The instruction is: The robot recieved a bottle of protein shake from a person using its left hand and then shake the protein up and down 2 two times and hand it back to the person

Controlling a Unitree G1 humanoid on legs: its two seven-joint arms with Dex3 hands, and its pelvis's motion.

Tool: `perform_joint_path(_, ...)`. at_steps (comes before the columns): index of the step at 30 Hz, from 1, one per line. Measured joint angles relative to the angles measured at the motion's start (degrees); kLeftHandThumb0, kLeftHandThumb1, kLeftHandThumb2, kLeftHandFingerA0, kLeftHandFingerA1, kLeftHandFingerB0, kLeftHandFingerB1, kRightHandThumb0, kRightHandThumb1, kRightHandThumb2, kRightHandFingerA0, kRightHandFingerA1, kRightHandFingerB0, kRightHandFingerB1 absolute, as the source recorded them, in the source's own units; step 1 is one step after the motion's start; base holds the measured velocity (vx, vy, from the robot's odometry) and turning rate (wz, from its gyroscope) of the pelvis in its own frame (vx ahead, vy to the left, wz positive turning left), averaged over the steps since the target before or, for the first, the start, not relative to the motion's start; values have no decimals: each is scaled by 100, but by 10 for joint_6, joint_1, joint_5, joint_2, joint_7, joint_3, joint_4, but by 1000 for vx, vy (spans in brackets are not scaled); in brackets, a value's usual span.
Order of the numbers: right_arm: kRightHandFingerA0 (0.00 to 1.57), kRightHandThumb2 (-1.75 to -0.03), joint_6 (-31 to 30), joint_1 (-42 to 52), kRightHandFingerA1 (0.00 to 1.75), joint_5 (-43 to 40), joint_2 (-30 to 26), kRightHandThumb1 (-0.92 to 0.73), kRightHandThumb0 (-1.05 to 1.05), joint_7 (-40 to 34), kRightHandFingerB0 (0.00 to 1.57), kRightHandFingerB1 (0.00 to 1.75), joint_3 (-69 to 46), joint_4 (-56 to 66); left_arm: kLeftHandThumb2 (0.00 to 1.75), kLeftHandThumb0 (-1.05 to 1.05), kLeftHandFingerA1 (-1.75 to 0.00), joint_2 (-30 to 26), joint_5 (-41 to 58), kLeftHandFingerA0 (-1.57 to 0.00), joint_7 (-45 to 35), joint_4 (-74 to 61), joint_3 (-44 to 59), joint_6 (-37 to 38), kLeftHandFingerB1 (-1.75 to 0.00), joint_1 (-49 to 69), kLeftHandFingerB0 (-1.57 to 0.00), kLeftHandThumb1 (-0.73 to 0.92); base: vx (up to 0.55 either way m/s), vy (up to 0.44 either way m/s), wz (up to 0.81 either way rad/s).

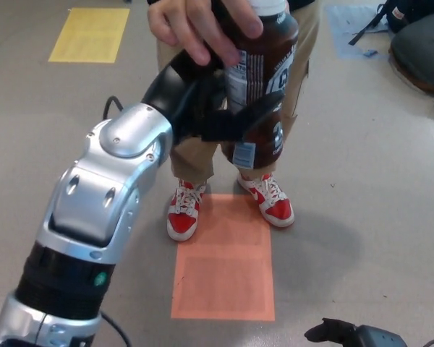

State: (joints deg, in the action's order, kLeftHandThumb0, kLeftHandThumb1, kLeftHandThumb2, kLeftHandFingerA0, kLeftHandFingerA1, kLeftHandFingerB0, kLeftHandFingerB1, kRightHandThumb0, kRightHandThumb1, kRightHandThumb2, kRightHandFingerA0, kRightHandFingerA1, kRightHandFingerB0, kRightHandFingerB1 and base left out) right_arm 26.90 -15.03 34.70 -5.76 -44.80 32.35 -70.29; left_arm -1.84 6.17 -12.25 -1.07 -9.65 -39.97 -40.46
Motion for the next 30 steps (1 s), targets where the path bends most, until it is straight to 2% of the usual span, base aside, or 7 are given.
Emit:
perform_joint_path(5, 99, -66, 0, -8, 65, 5, 0, -76, -20, -2, 82, 48, 2, 0, 80, -76, -46, 8, 3, -14, 0, 12, 1, -40, 0, -10, 0, 45, 0, 0, 0)
perform_joint_path(7, 101, -67, 0, -10, 62, 8, 0, -75, -20, -4, 83, 49, 2, 0, 80, -65, -58, 11, 4, -61, 0, 17, 1, -58, -9, -13, 0, 50, 0, 0, 0)
perform_joint_path(8, 102, -65, 0, -12, 61, 9, 0, -76, -21, -4, 83, 47, 2, 0, 111, -25, -74, 15, 4, -86, 1, 19, 1, -67, -49, -14, 0, 68, 0, 0, 0)
perform_joint_path(10, 101, -64, 0, -15, 63, 11, -1, -76, -22, -6, 83, 47, 2, -1, 65, -26, -54, 30, 3, -109, 8, 19, -2, -84, -29, -11, -21, 81, 0, 0, 0)
perform_joint_path(16, 101, -66, 3, -29, 59, 19, -5, -76, -23, -14, 84, 48, 1, -10, 72, -11, -79, 95, -19, -121, 68, 3, -11, -87, -61, 29, -88, 76, 0, 0, 0)
perform_joint_path(21, 100, -66, 7, -30, 55, 23, -6, -76, -22, -18, 83, 49, 0, -13, 80, -8, -108, 120, -28, -114, 99, 3, 5, -71, -109, 44, -80, 74, 0, 0, 0)
perform_joint_path(30, 101, -65, 15, -31, 57, 25, -6, -77, -24, -19, 83, 47, -6, -15, 84, -11, -138, 128, -30, -100, 117, 3, 21, -40, -116, 67, -76, 73, 0, 0, 0)
